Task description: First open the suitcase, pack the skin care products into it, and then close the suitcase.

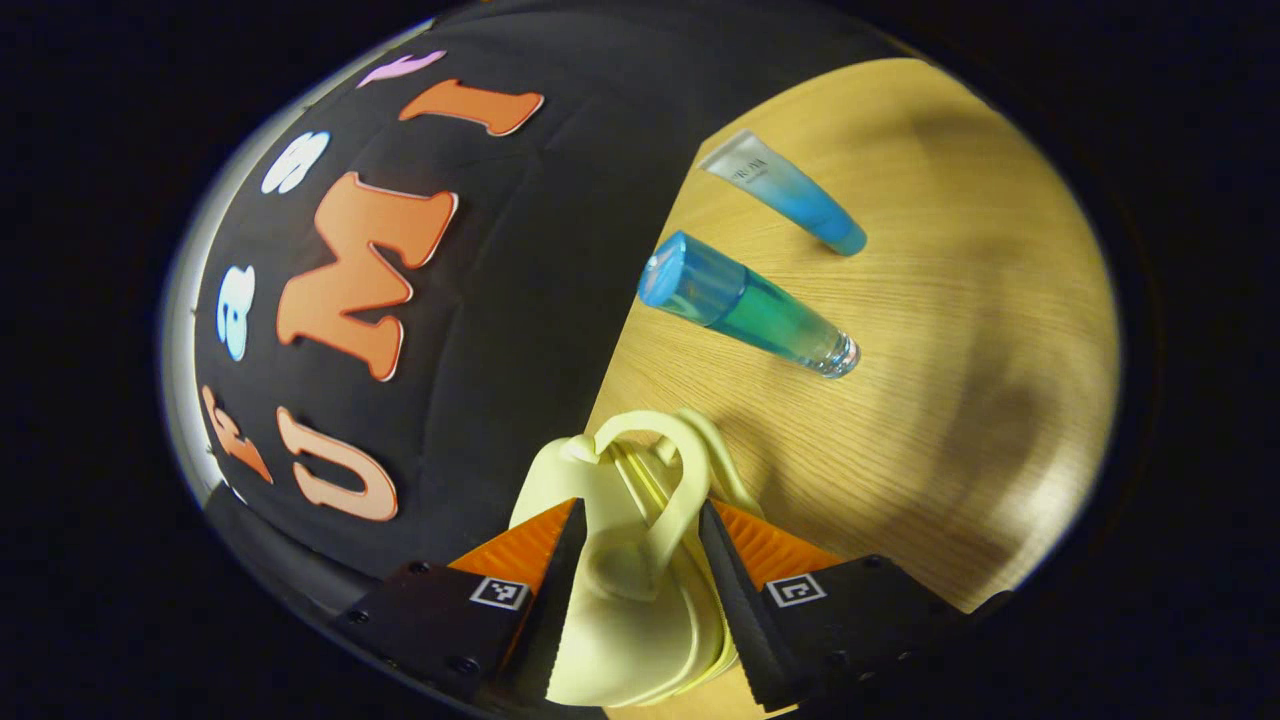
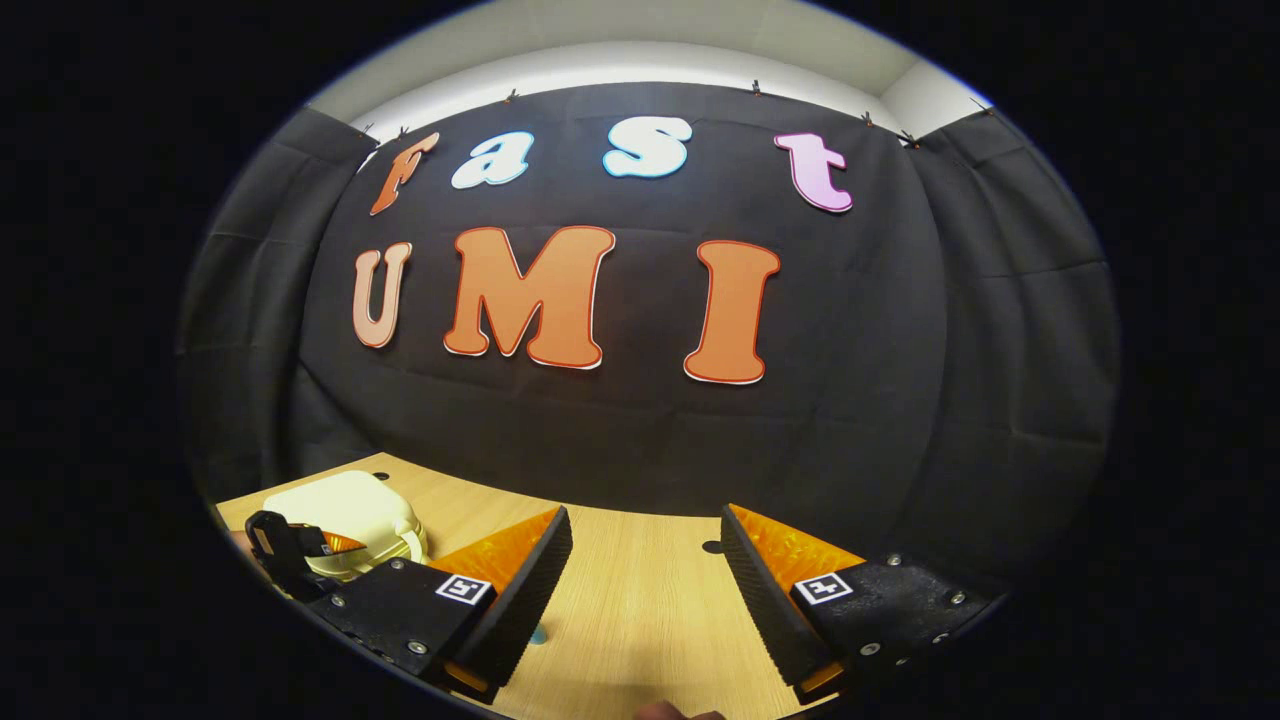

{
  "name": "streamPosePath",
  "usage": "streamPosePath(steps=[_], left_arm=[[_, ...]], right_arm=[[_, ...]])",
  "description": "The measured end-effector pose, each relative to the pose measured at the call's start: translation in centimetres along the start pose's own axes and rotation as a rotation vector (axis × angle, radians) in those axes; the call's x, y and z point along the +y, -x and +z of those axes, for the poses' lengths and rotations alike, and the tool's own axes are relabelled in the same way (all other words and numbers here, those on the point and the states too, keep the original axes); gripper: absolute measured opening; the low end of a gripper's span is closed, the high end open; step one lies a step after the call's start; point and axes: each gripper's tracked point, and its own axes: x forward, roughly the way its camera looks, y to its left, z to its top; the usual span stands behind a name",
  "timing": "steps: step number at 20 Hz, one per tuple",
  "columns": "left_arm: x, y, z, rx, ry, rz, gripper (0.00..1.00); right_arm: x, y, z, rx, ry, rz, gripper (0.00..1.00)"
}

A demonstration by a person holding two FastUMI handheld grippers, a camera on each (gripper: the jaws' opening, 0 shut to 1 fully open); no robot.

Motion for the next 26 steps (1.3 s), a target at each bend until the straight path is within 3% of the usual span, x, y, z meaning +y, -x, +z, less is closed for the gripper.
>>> streamPosePath(steps=[1, 3, 4, 6, 7, 8, 9, 17, 23, 26], left_arm=[[-0.7, 0.0, 0.2, 0.0, -0.053, -0.004, 0.53], [-1.6, 0.0, 0.9, -0.014, -0.132, 0.008, 0.52], [-2.0, -0.6, 0.7, 0.006, -0.163, 0.002, 0.13], [-2.3, -0.6, 0.4, 0.003, -0.165, -0.006, 0.14], [-1.4, 1.5, 1.3, -0.013, -0.161, 0.025, 0.13], [-1.6, -1.0, 0.8, -0.003, -0.115, 0.023, 0.03], [-1.6, -0.8, 0.8, -0.001, -0.062, 0.004, 0.01], [-1.3, 0.1, 2.0, -0.05, 0.274, 0.017, 0.01], [-0.6, 0.7, 2.7, -0.123, 0.549, 0.05, 0.02], [-0.2, 0.8, 2.7, -0.149, 0.669, 0.073, 0.01]], right_arm=[[-0.1, -0.1, -0.2, 0.004, -0.005, 0.006, 0.94], [-0.3, 0.0, -0.5, 0.01, -0.01, 0.017, 0.94], [-0.4, 0.0, -0.7, 0.01, -0.009, 0.019, 0.94], [-0.7, 0.1, -1.0, 0.013, -0.006, 0.023, 0.94], [-0.8, 0.1, -1.1, 0.014, -0.006, 0.026, 0.94], [-0.7, 0.2, -1.0, 0.011, -0.006, 0.031, 0.94], [-0.9, 0.2, -1.0, 0.009, -0.001, 0.031, 0.94], [0.3, -0.9, -0.5, 0.011, 0.013, 0.01, 0.95], [4.0, -2.3, 0.0, 0.018, 0.02, -0.032, 0.94], [7.1, -3.0, 0.5, 0.035, -0.005, -0.014, 0.95]])
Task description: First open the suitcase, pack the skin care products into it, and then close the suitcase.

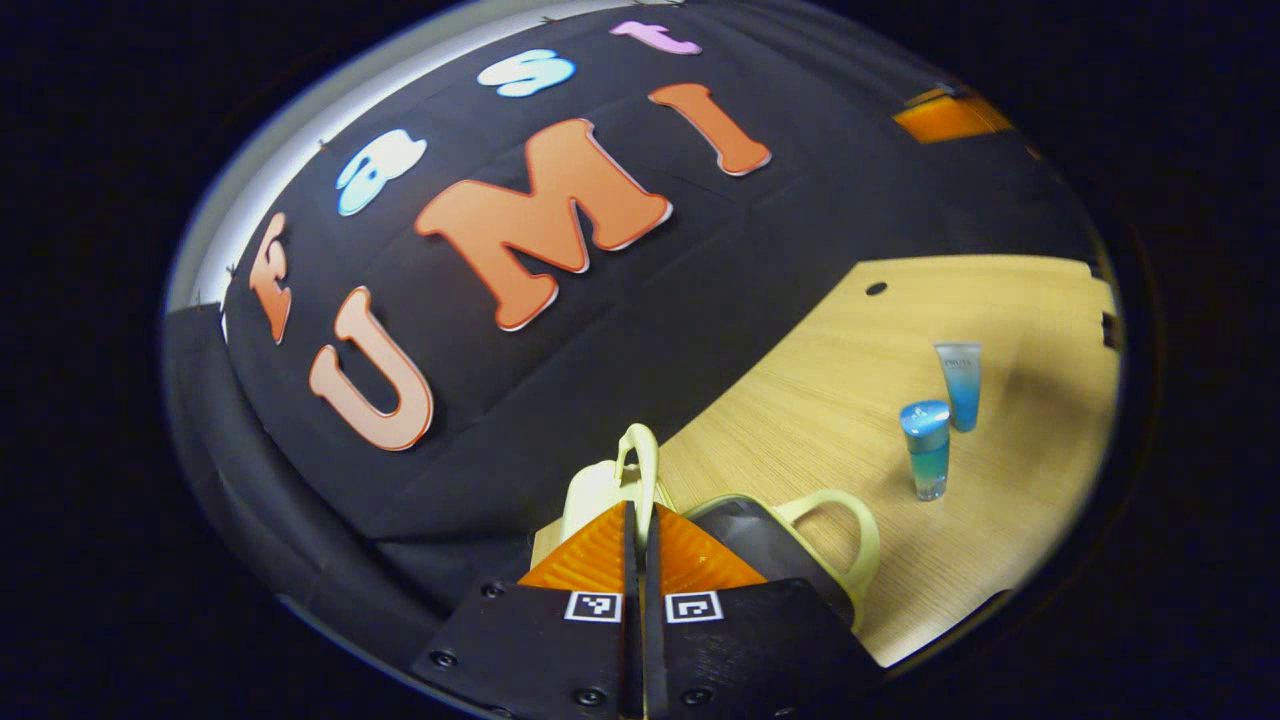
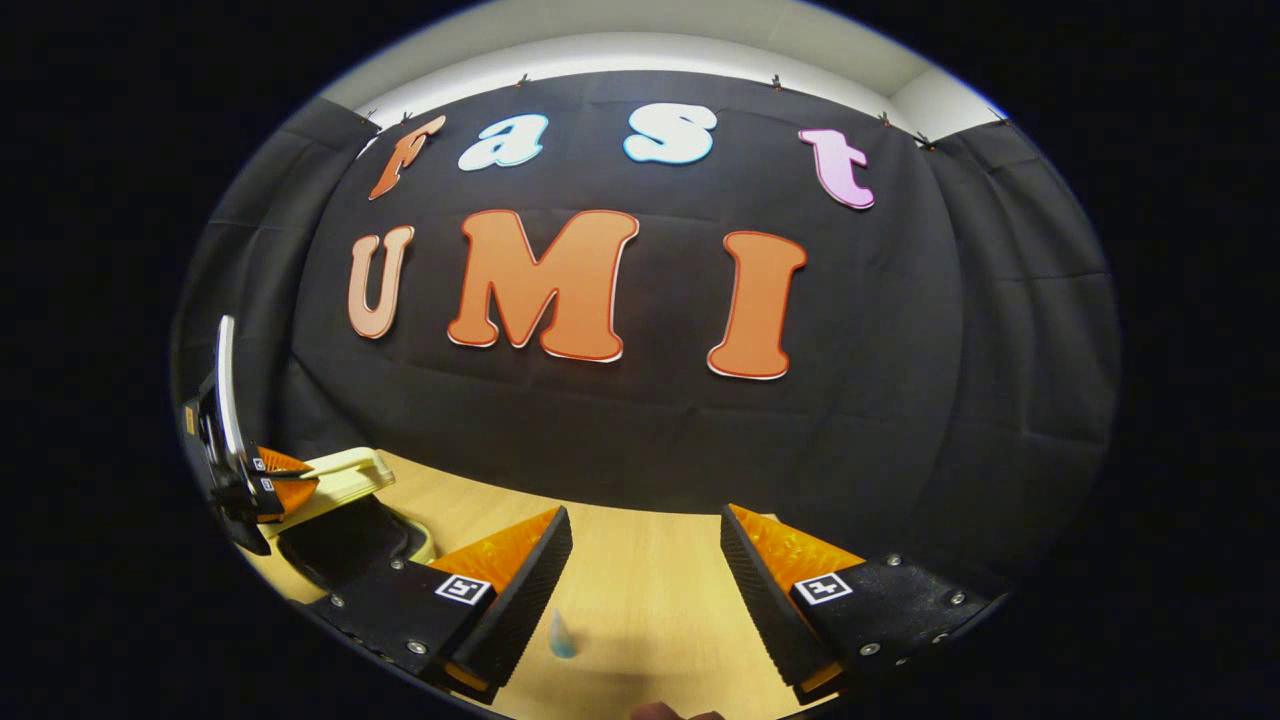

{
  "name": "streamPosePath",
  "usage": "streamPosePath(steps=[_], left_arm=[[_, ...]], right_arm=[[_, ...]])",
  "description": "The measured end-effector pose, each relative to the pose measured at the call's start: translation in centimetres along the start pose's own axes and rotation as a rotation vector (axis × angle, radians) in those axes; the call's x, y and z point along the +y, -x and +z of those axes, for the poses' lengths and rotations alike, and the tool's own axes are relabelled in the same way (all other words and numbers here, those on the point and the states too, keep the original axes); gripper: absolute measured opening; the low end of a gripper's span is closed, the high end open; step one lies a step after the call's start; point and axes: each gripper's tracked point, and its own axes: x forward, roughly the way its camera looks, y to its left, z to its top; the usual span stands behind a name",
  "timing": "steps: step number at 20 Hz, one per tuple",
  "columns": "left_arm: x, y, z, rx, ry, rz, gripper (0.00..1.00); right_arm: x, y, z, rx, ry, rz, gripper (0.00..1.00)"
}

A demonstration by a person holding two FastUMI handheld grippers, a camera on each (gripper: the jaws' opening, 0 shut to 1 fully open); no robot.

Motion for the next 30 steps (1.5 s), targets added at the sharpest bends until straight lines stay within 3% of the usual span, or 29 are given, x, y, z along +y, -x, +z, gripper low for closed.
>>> streamPosePath(steps=[3, 6, 12, 18, 30], left_arm=[[0.4, -0.1, -0.1, -0.024, 0.11, 0.047, 0.01], [0.4, -0.2, -0.9, -0.026, 0.095, 0.154, 0.02], [0.8, -1.9, -2.2, 0.051, 0.214, 0.23, 0.02], [1.2, -2.7, -3.7, 0.167, 0.358, 0.205, 0.01], [-3.1, -2.9, -9.5, 0.438, 0.473, 0.097, 0.02]], right_arm=[[2.2, -0.4, 0.3, 0.015, -0.021, -0.004, 0.95], [4.3, -0.7, 0.5, 0.02, -0.008, -0.012, 0.94], [8.1, -1.1, 1.5, 0.018, 0.015, -0.032, 0.94], [10.9, -0.9, 1.9, 0.025, 0.026, -0.076, 0.95], [12.7, 1.0, 1.5, 0.069, 0.029, -0.147, 0.95]])
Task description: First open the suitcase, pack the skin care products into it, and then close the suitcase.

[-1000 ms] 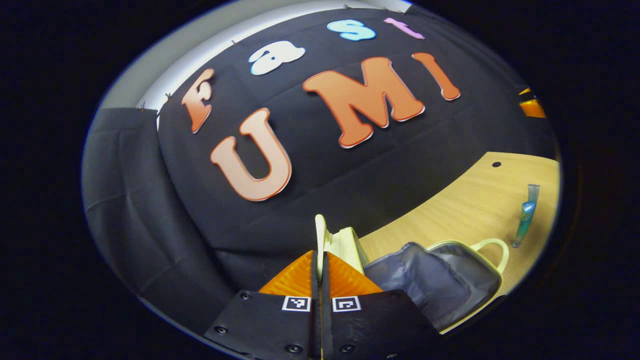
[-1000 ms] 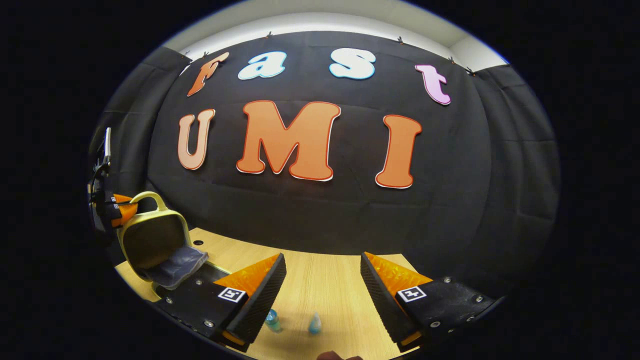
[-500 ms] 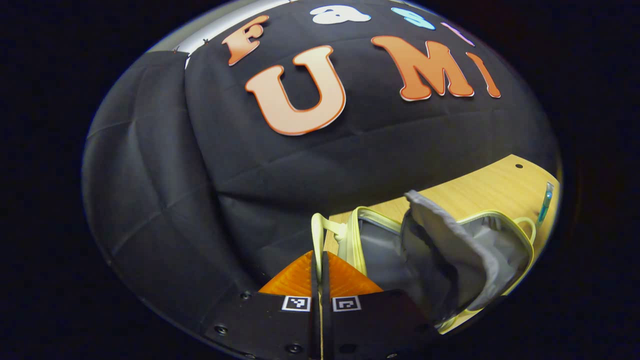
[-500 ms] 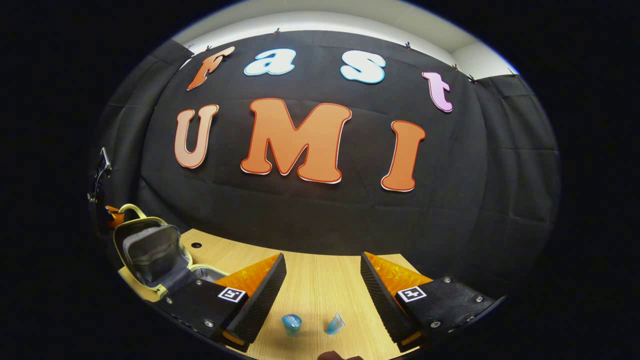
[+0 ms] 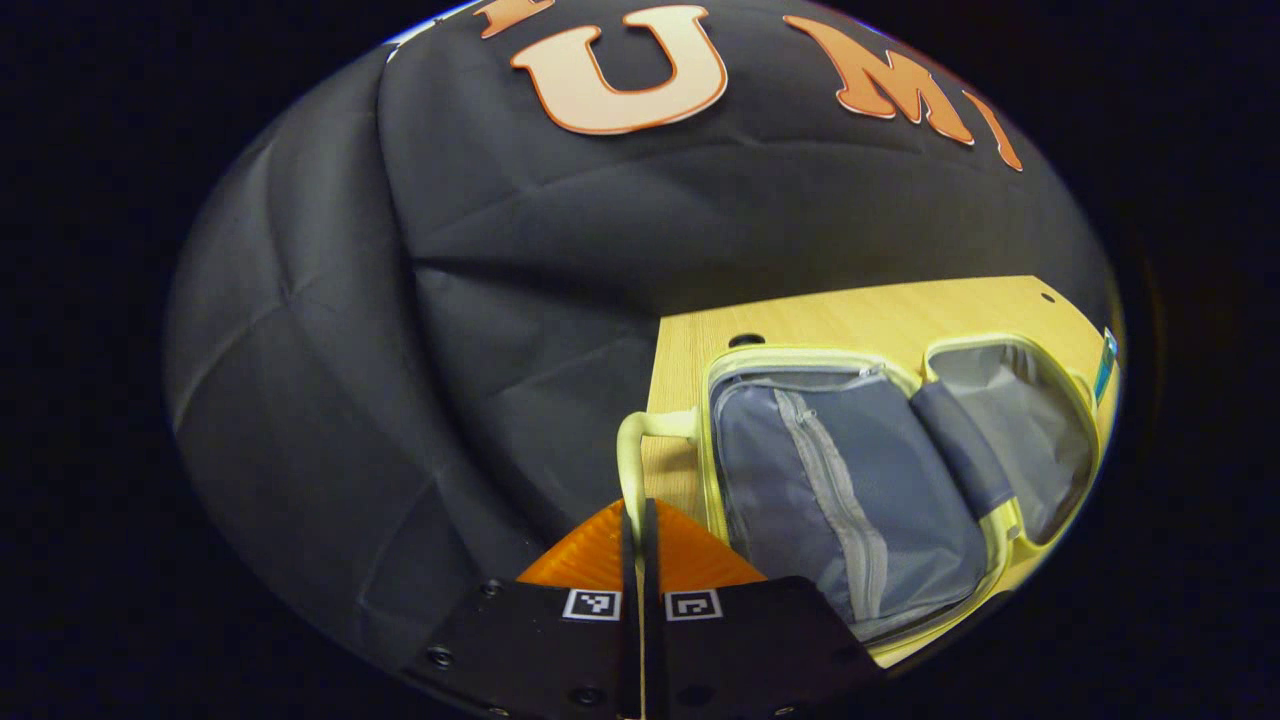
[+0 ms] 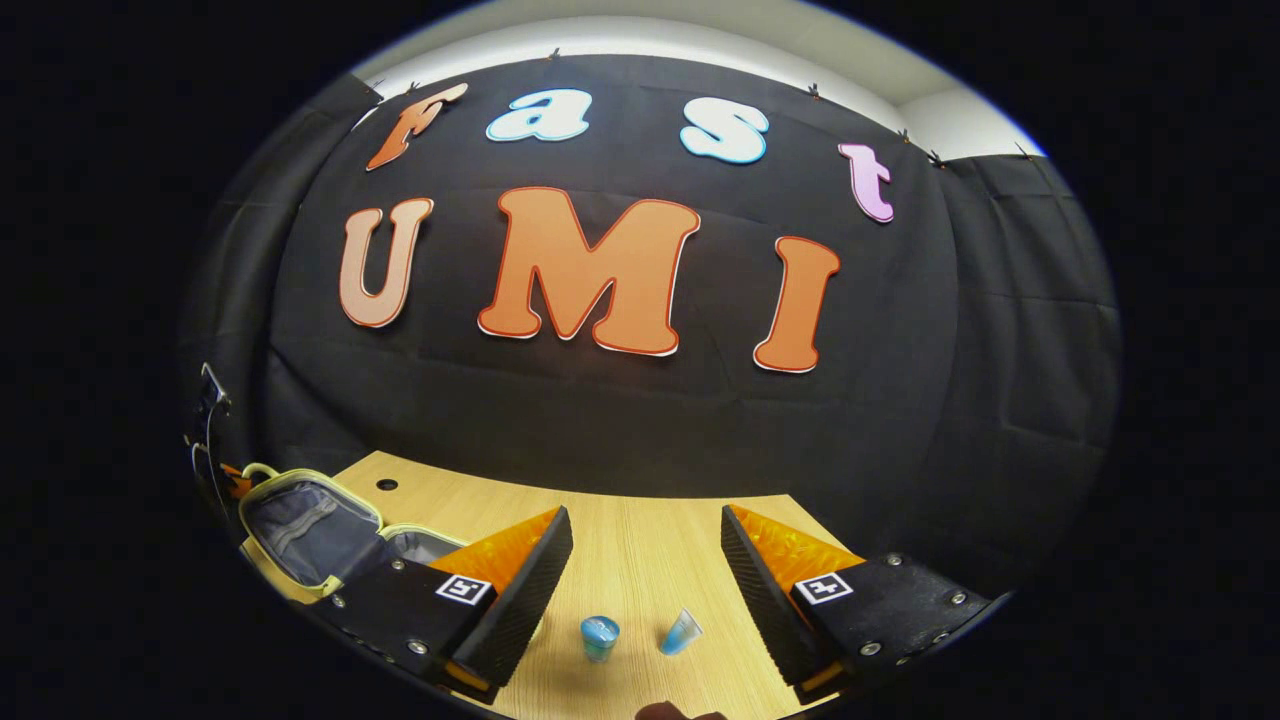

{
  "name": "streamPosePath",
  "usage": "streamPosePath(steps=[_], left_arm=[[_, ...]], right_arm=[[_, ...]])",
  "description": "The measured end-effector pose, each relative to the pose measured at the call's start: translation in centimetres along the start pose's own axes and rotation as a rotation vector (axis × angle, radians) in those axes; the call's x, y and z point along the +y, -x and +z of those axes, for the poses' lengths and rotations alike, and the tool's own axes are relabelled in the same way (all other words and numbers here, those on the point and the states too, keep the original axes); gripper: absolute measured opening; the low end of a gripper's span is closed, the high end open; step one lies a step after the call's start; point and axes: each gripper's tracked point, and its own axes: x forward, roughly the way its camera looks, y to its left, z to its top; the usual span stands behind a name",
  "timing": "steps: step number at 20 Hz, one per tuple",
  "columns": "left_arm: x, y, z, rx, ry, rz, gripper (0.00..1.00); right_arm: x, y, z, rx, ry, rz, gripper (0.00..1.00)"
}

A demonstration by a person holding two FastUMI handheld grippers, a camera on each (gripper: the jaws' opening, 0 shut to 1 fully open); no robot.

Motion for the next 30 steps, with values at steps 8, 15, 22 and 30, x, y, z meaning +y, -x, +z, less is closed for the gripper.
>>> streamPosePath(steps=[8, 15, 22, 30], left_arm=[[-1.2, -1.1, -1.9, 0.049, 0.039, 0.026, 0.22], [-7.2, 4.1, 4.4, -0.113, -0.003, 0.008, 0.8], [-15.8, 11.0, 13.3, -0.303, -0.026, -0.034, 0.98], [-28.0, 18.8, 20.0, -0.468, 0.005, -0.118, 0.98]], right_arm=[[-0.4, 0.5, -0.7, 0.014, 0.011, 0.005, 0.95], [-2.2, -0.2, -1.1, 0.008, 0.014, 0.037, 0.94], [-4.3, -1.0, -1.0, -0.026, 0.005, 0.091, 0.94], [-6.0, -1.8, -2.4, -0.038, 0.035, 0.159, 0.94]])
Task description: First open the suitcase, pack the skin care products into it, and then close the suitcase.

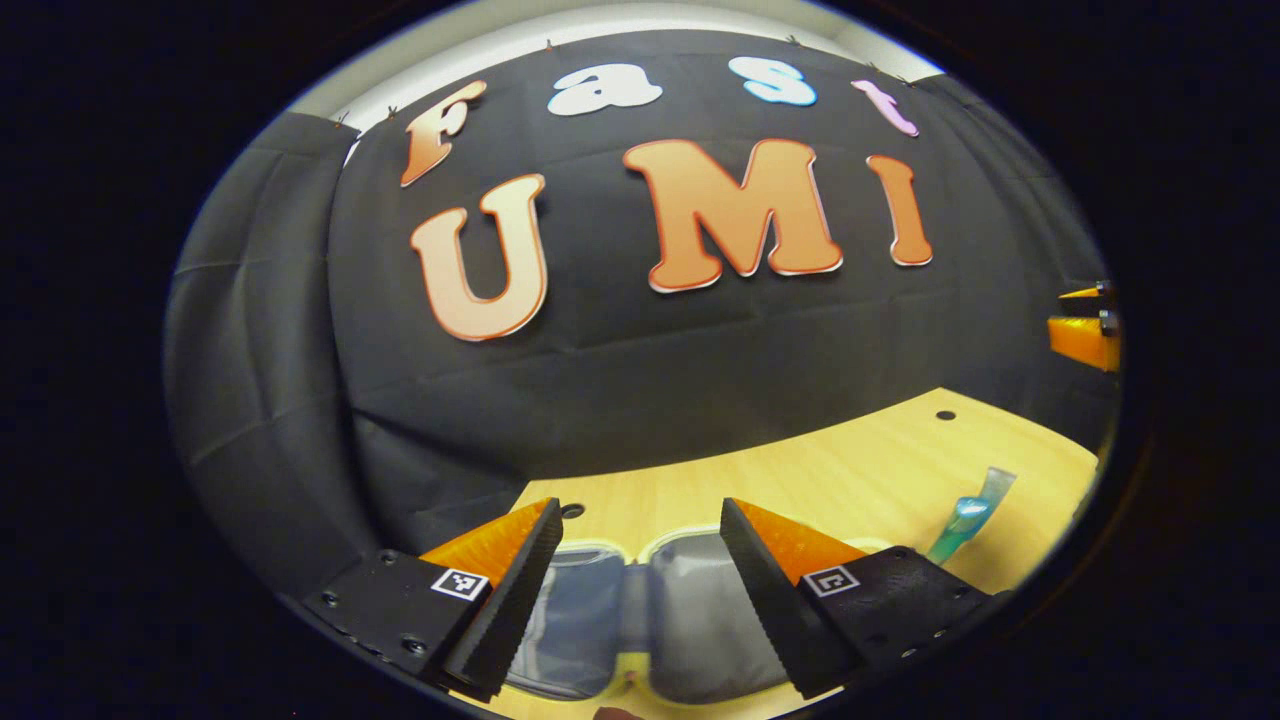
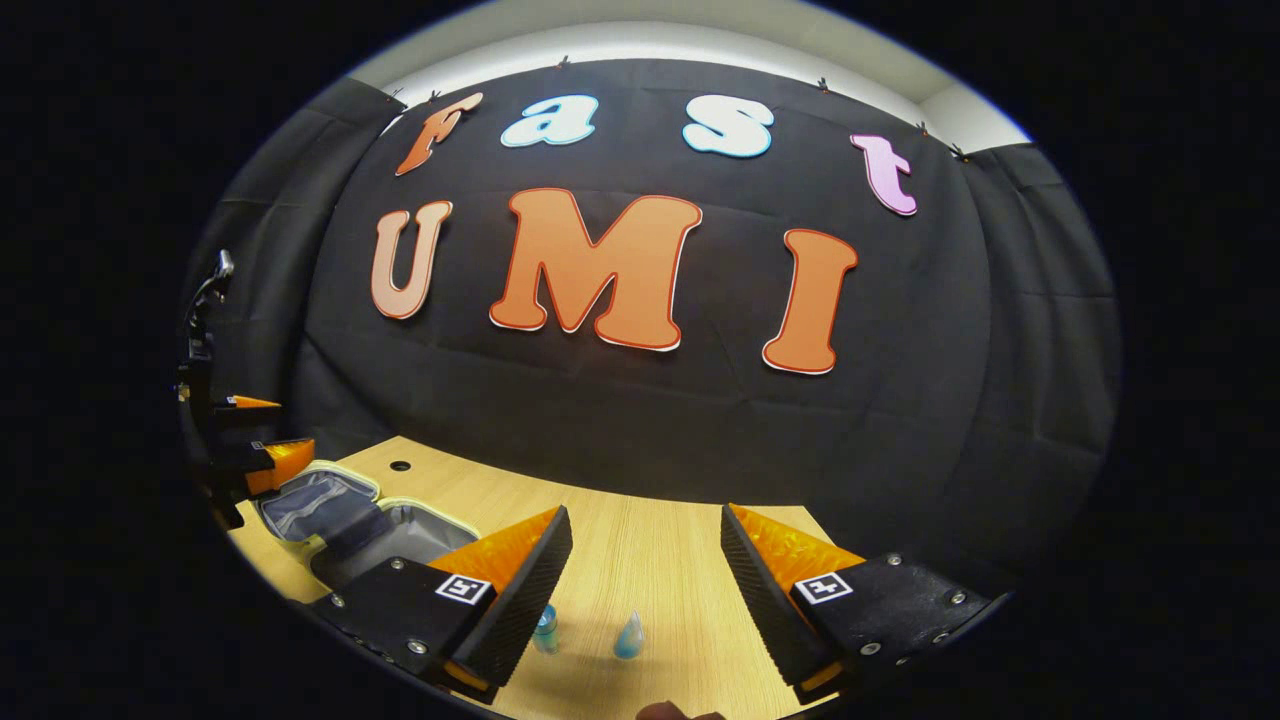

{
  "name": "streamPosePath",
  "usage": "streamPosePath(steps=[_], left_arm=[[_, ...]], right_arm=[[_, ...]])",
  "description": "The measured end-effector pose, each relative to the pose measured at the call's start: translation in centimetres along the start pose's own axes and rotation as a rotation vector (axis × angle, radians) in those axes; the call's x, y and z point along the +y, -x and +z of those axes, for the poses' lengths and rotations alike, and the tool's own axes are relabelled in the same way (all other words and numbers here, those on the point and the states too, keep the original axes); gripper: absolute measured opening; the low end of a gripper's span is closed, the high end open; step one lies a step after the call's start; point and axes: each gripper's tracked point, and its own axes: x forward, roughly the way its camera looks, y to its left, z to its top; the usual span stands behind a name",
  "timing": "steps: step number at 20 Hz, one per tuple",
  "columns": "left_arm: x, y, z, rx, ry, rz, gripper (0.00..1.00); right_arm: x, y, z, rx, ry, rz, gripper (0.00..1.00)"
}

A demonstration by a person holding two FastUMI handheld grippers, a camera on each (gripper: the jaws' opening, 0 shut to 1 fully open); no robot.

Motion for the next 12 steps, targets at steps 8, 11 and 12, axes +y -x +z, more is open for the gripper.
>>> streamPosePath(steps=[8, 11, 12], left_arm=[[-8.8, 1.9, 4.9, -0.099, 0.048, -0.028, 0.98], [-11.2, 2.5, 5.4, -0.104, 0.05, -0.052, 0.98], [-12.0, 2.7, 5.6, -0.106, 0.041, -0.065, 0.98]], right_arm=[[-1.7, -0.1, -1.1, -0.01, -0.015, 0.035, 0.94], [-2.3, 0.0, -1.5, -0.01, -0.002, 0.045, 0.95], [-2.4, -0.1, -1.7, -0.01, -0.002, 0.051, 0.94]])
